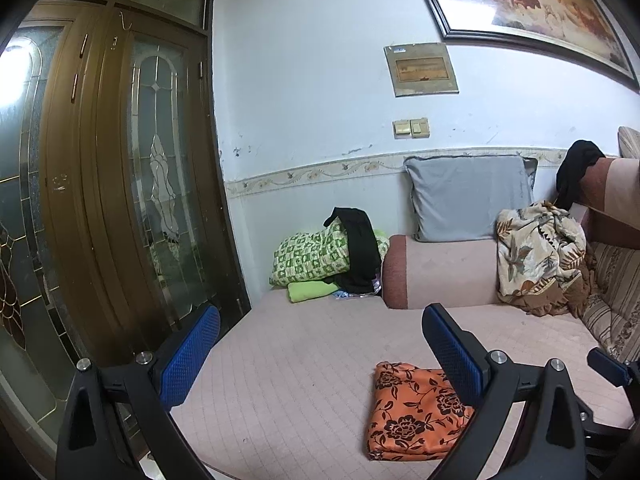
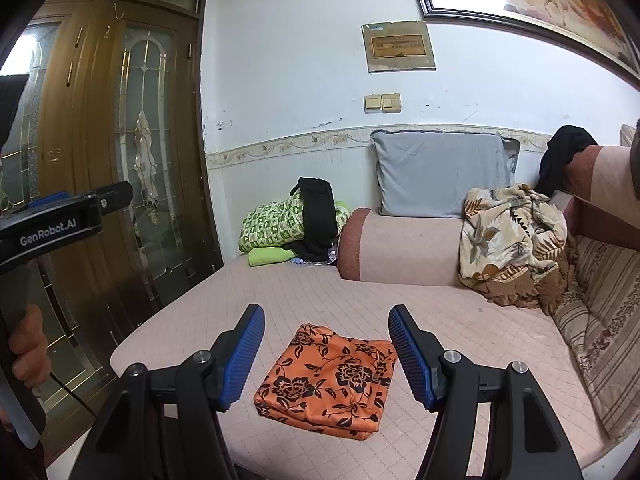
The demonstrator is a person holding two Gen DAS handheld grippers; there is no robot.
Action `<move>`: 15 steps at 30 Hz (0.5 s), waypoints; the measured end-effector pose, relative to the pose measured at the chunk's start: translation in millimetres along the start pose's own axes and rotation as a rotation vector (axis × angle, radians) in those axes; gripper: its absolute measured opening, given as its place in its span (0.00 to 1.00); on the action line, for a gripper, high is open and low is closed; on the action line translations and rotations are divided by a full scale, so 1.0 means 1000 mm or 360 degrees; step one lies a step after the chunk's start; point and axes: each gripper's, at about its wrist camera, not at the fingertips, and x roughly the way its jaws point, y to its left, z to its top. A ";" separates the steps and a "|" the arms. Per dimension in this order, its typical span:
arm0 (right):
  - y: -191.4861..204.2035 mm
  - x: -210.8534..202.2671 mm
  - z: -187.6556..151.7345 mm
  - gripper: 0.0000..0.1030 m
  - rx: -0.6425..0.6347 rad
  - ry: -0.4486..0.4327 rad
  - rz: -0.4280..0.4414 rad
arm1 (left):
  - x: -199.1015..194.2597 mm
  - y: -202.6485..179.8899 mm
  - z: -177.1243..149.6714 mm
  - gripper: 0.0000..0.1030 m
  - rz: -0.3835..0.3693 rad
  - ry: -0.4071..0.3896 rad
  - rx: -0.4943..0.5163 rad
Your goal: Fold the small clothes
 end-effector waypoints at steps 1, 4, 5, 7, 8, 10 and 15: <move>0.001 0.000 0.000 0.66 0.0002 0.0001 -0.0006 | -0.002 0.000 0.001 0.98 -0.0001 -0.0009 0.0001; 0.001 0.001 0.002 0.66 0.0034 0.0013 -0.0017 | -0.005 0.000 0.003 0.98 -0.0006 -0.0022 0.0008; 0.000 0.002 0.003 0.66 0.0051 0.0015 -0.0015 | -0.005 0.000 0.004 0.98 -0.0008 -0.0025 0.0005; -0.001 0.000 0.006 0.66 0.0072 0.0004 -0.0022 | -0.007 0.002 0.006 0.98 -0.0010 -0.0034 -0.0011; -0.002 -0.001 0.007 0.66 0.0079 -0.0006 -0.0030 | -0.007 0.003 0.007 0.98 -0.0010 -0.0039 -0.0021; -0.002 -0.002 0.009 0.67 0.0081 -0.0018 -0.0039 | -0.007 0.005 0.008 0.98 -0.0012 -0.0045 -0.0038; 0.000 0.001 0.015 0.70 0.0098 -0.0035 -0.0032 | -0.003 0.005 0.010 0.98 -0.0018 -0.0042 -0.0033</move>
